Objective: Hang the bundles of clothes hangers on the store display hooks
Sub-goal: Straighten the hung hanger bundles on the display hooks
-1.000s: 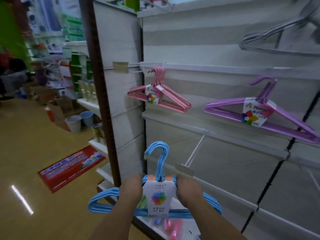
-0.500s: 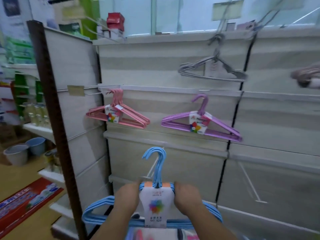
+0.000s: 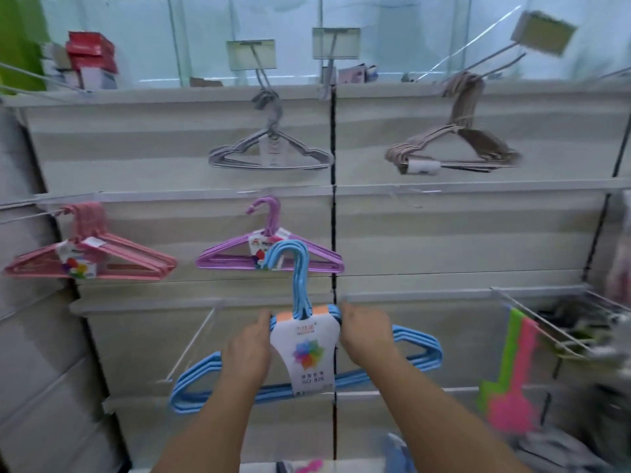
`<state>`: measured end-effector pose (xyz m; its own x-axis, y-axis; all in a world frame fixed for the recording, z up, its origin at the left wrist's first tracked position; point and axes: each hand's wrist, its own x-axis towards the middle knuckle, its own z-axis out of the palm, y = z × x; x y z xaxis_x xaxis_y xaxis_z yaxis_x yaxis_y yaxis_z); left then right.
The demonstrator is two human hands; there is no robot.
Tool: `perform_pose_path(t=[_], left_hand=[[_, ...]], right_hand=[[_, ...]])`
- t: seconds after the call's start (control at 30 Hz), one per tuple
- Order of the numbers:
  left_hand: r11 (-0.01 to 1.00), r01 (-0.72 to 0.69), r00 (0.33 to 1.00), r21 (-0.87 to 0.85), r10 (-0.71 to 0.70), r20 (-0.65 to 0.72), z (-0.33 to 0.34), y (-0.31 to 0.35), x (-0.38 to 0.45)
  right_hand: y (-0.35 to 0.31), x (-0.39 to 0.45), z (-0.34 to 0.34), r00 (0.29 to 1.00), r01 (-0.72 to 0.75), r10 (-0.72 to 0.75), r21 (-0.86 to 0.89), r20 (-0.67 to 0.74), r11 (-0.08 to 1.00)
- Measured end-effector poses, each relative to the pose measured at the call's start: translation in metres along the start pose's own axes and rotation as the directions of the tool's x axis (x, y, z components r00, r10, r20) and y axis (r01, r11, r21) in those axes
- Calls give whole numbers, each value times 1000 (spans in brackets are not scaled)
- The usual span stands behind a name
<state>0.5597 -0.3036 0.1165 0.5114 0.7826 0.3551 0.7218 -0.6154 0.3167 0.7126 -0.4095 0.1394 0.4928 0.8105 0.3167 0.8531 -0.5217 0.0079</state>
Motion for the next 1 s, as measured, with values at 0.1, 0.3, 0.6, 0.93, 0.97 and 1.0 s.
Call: perform_pose_path(t=[0.1,0.3,0.6,0.93,0.97,1.0], left_hand=[[995,-101,995,16,101,-4,13,34,16],[967,-248,969,-49,248,-19,36,80,49],[922,-386,922,-33,386,-2,74,140,94],[929,-370,929,-7,370,-13,108,221,134],[932,-363,932,-9,363,-20,110,228,138],[935,-355,934,-8,355,-30,113,237,142]], right_hand=[[33,2,0,989,-144,144,20,-23,989],[85,11,2,946,-320,320,10,-41,947],[151,26,20,863,-498,501,59,-64,865],[240,68,23,871,-488,487,7,-66,873],[248,74,23,873,-482,482,16,-71,876],[257,79,22,875,-477,477,26,-77,879]])
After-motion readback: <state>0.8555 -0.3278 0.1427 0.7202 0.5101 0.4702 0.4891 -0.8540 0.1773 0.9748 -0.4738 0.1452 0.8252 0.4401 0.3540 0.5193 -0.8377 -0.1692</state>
